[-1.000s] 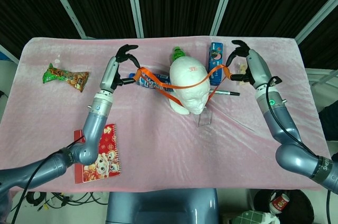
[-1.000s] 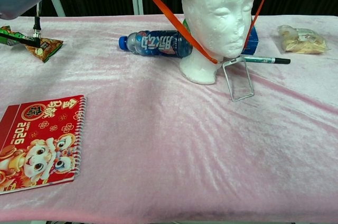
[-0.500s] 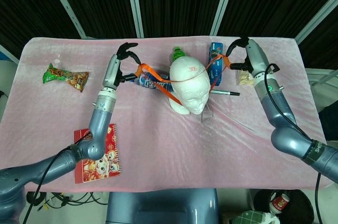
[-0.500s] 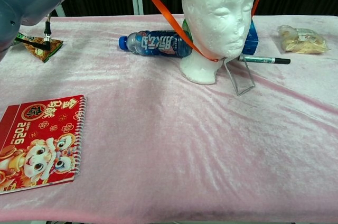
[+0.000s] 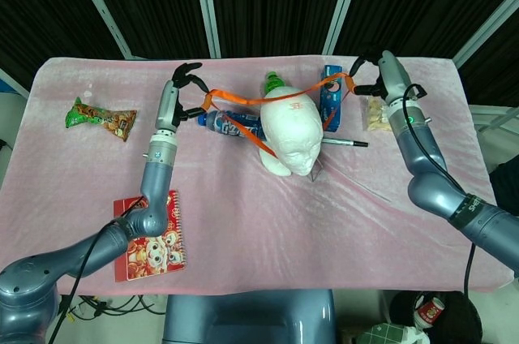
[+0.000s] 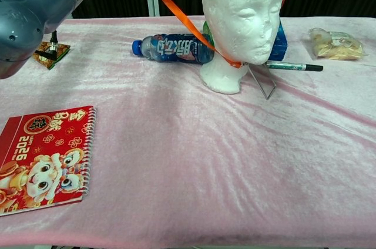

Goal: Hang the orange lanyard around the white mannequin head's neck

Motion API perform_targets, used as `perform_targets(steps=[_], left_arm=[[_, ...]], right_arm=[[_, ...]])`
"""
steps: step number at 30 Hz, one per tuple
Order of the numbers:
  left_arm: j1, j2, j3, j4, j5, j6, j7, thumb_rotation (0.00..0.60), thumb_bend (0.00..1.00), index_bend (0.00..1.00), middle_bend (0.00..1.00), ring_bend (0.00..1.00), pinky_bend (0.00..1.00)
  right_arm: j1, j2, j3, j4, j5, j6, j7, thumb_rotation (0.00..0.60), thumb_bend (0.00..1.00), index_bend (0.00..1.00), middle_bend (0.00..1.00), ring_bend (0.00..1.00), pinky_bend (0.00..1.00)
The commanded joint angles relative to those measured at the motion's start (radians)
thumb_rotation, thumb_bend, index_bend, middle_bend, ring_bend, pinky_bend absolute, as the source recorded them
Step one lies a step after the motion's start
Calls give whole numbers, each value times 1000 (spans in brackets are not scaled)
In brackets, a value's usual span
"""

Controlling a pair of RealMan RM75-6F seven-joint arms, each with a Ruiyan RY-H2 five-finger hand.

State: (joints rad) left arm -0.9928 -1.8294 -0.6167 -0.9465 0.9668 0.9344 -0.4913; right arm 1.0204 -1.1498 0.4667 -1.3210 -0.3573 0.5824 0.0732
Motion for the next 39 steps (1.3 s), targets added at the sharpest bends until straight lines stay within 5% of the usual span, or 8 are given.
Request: perform_targets(steps=[1, 21, 31, 39], left_arm=[[-14, -21, 5, 45, 3, -10, -12, 600, 380, 572, 177, 0, 0], [-54, -108, 34, 237, 22, -93, -98, 600, 336, 522, 169, 0, 0], [-49, -92, 51, 233, 21, -146, -78, 600, 74, 288, 53, 0, 0], [-14, -26, 70, 120, 32, -143, -32, 600, 35, 231, 33, 0, 0]], right_arm=[[27, -31, -26, 55, 18, -29, -13, 600, 480, 677, 129, 154, 150], [130, -190, -105, 291, 36, -102, -62, 600, 466, 671, 130, 154, 150], [144, -196, -124, 308, 21, -167, -63, 600, 234, 324, 98, 120, 145], [137, -170, -122, 295, -1, -226, -27, 600, 66, 154, 51, 101, 135]])
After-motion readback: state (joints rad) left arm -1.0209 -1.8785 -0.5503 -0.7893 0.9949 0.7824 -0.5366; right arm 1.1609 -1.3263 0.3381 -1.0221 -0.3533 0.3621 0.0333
